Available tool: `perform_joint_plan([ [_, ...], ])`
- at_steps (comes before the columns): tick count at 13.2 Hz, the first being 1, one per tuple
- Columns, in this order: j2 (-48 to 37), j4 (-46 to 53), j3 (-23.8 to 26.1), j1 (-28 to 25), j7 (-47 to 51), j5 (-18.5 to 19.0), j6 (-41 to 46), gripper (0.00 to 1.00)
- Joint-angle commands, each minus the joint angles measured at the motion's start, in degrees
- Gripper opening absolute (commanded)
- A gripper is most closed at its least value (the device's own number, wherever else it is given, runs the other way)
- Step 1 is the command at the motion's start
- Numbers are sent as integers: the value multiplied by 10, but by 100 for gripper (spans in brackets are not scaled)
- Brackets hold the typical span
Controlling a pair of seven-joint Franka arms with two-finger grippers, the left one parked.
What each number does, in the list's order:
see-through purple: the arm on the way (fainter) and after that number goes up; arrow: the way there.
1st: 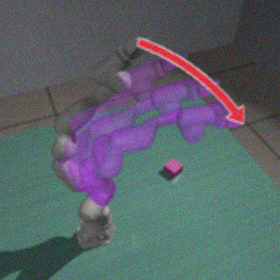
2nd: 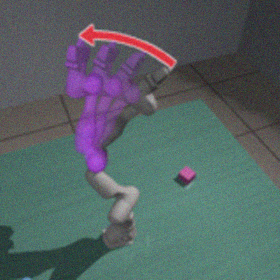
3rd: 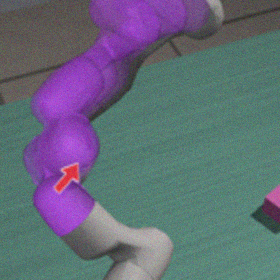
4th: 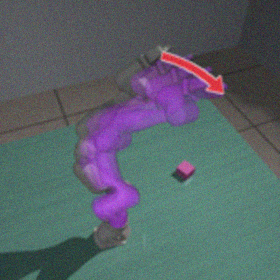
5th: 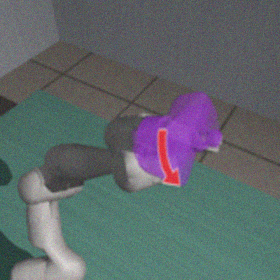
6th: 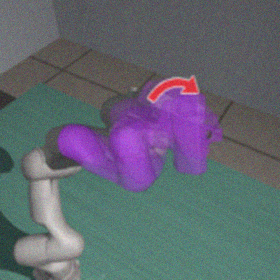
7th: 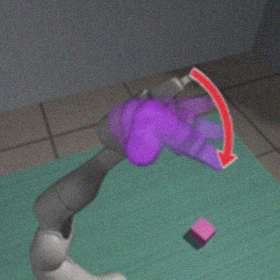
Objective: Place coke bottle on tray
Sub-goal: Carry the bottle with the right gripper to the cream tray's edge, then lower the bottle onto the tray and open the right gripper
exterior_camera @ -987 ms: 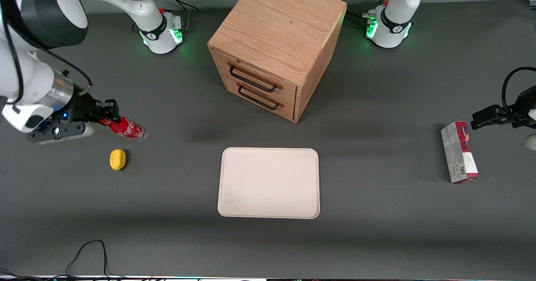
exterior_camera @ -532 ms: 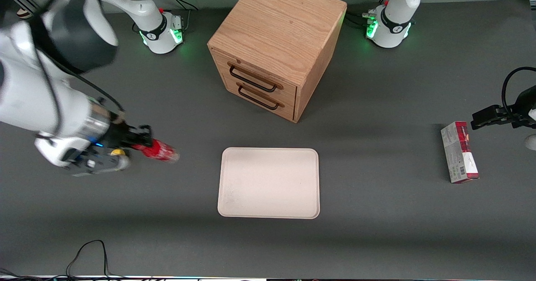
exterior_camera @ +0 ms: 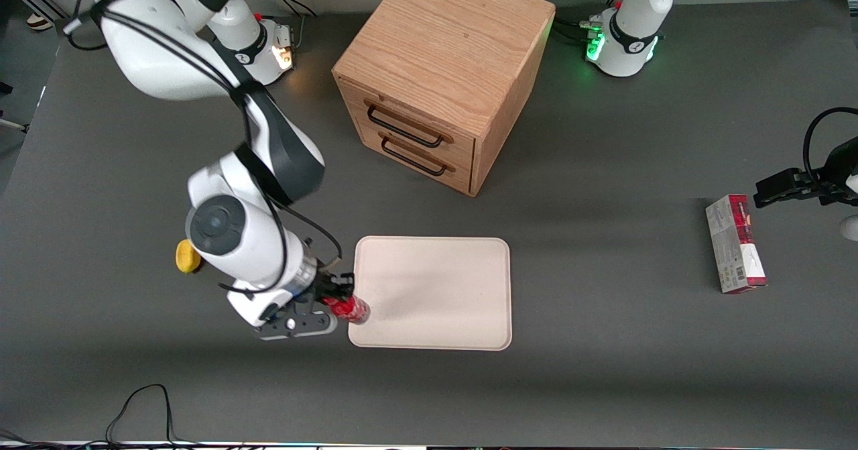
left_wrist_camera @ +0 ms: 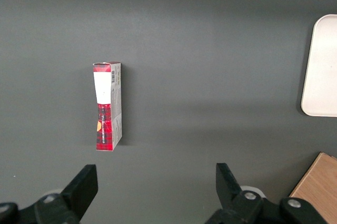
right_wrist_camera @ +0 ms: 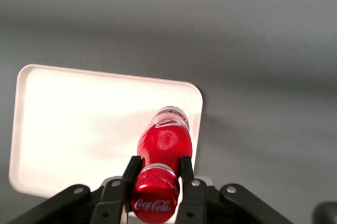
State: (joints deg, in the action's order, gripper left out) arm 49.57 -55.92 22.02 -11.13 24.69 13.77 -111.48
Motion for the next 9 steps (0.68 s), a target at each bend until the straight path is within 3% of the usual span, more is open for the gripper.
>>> perform_joint_plan([
  [1, 44, 32, 11, -3, 13, 27, -29, 1],
  [4, 57, 25, 11, -3, 10, 44, -36, 13],
  [6, 56, 7, 10, 0, 13, 44, -47, 34],
  [7, 55, 0, 10, 1, 15, 44, -49, 70],
  [8, 51, -2, 10, 1, 18, 44, -49, 100],
  [9, 47, -2, 10, 1, 20, 43, -49, 100],
])
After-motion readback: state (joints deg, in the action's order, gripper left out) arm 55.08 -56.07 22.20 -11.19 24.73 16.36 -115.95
